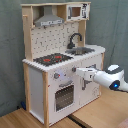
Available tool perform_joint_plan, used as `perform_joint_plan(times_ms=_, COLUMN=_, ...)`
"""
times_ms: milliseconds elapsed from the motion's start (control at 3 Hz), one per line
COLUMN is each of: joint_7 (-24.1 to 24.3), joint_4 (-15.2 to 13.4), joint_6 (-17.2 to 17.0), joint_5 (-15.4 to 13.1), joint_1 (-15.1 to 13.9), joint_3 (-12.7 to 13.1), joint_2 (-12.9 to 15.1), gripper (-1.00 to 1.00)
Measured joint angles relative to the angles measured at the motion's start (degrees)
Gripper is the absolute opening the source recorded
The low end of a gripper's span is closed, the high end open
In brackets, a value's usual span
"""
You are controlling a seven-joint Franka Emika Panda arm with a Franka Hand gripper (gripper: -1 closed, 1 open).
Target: Play with the kitchen
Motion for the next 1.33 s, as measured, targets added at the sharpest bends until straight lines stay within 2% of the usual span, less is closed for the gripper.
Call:
perform_joint_plan(times_ms=667, joint_7=0.29, joint_4=12.42, joint_6=-1.07, joint_5=0.1, joint_1=-3.28, joint_3=-0.26, joint_2=0.03, gripper=1.0)
perform_joint_plan(times_ms=1000, joint_7=1.11, joint_4=17.66, joint_6=-1.27, joint_5=0.1, joint_1=-6.72, joint_3=-0.24, joint_2=-0.02, gripper=1.0)
perform_joint_plan(times_ms=1333, joint_7=6.68, joint_4=20.56, joint_6=-1.62, joint_5=0.1, joint_1=-9.23, joint_3=0.06, joint_2=-0.5, gripper=1.0)
